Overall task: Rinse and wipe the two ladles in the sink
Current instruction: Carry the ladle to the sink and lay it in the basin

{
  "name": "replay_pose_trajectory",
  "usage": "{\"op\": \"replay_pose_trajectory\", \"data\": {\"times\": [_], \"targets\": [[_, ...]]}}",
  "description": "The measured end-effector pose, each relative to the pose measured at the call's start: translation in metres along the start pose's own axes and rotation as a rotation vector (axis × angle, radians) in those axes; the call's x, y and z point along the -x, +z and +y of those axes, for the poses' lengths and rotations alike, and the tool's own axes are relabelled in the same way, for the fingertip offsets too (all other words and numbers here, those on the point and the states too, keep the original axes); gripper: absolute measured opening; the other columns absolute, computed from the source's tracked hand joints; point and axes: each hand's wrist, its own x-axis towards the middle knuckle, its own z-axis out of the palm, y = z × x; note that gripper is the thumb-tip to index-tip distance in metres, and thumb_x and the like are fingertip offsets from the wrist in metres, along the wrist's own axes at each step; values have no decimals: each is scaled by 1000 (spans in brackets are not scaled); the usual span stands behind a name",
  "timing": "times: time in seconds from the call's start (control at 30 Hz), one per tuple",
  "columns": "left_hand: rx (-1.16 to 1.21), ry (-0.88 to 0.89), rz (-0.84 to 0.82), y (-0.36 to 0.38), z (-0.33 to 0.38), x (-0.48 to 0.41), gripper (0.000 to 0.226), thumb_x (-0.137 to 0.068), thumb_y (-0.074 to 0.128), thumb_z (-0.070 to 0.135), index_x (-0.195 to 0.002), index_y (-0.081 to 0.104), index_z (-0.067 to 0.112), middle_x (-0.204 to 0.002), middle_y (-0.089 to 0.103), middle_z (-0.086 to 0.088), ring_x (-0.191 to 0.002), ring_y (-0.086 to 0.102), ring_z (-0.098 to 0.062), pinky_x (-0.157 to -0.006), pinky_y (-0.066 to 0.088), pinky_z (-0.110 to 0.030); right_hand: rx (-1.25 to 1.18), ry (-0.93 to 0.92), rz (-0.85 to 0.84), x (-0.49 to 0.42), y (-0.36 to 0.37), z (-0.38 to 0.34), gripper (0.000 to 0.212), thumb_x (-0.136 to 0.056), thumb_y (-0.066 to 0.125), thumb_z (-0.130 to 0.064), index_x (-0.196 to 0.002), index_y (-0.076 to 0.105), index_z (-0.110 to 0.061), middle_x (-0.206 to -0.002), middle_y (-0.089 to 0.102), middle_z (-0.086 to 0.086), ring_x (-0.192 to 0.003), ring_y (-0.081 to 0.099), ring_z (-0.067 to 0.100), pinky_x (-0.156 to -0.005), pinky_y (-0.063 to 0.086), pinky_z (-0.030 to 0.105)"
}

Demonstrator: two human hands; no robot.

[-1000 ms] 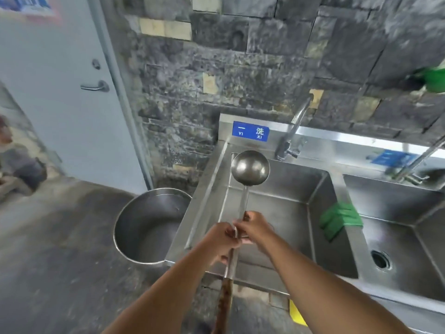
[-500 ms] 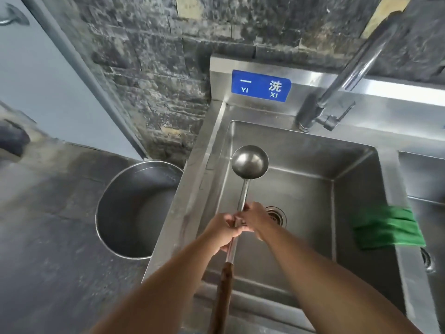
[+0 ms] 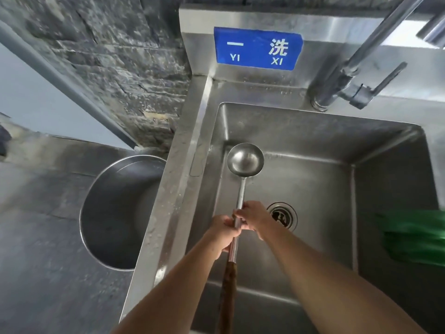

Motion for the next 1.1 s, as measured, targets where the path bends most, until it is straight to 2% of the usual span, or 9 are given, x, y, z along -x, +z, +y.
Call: {"op": "replay_pose_trajectory", "data": {"times": [0.1,0.2,0.47,0.67,0.8,0.9,0.97,1.03,1.1], "targets": [[-10,-27,9,-1,-1,-11,9,-94,59,16,-85,61,18,-81,62,-4,-75,59,-19,-59,50,-29,-22,-5,-4,-14,2,4,5,-86,66,4,-86,61,2,-84,61,21,-67,66,25,-57,61,30],[-6,-33,29,0,-1,-21,6,-93,60,15,-87,62,18,-84,64,-6,-79,60,-21,-59,49,-31,-38,-12,-24,-24,2,2,14,-87,66,3,-101,63,8,-90,63,22,-78,67,30,-67,61,37],[-74,-7,95,-5,-11,-41,9,-88,61,6,-87,69,8,-88,71,-15,-86,68,-30,-72,50,-34,-68,27,12,-39,13,7,17,-89,66,0,-104,62,7,-92,66,22,-69,67,24,-54,58,29],[-139,3,137,-8,-14,-53,12,-93,58,6,-96,69,3,-69,62,-4,-64,60,-18,-52,39,-22,-28,17,42,-46,21,2,14,-89,66,0,-100,60,5,-91,65,23,-71,69,28,-52,57,29],[-179,-24,173,-8,-19,-61,18,-91,58,5,-105,69,4,-97,72,-19,-94,69,-33,-71,55,-36,-14,11,24,-49,23,4,20,-89,68,-5,-104,61,6,-88,65,19,-69,70,24,-54,58,30],[-200,-8,235,-6,-25,-59,21,-91,52,2,-99,70,9,-87,71,-11,-88,69,-28,-76,57,-37,38,-1,39,-52,28,2,22,-88,71,-10,-99,61,6,-77,62,13,-61,68,20,-61,62,38],[-217,33,260,-5,-20,-54,26,-93,49,0,-105,70,10,-95,72,-10,-97,69,-27,-84,58,-37,165,-9,62,-55,30,0,21,-87,71,-18,-84,59,-1,-69,63,10,-58,69,22,-64,62,38],[-235,42,278,-6,-14,-47,32,-97,46,-2,-123,62,5,-116,68,-15,-112,64,-29,-86,52,-22,342,-29,58,-47,29,-7,28,-92,64,-24,-71,56,-8,-60,63,9,-59,71,26,-63,61,36],[-261,35,250,-7,-13,-40,33,-100,42,-2,-130,56,-1,-116,64,-16,-107,62,-27,-65,44,-7,442,-36,21,-36,23,-11,33,-97,57,-28,-72,59,-8,-64,67,11,-60,70,27,-64,62,37]]}}
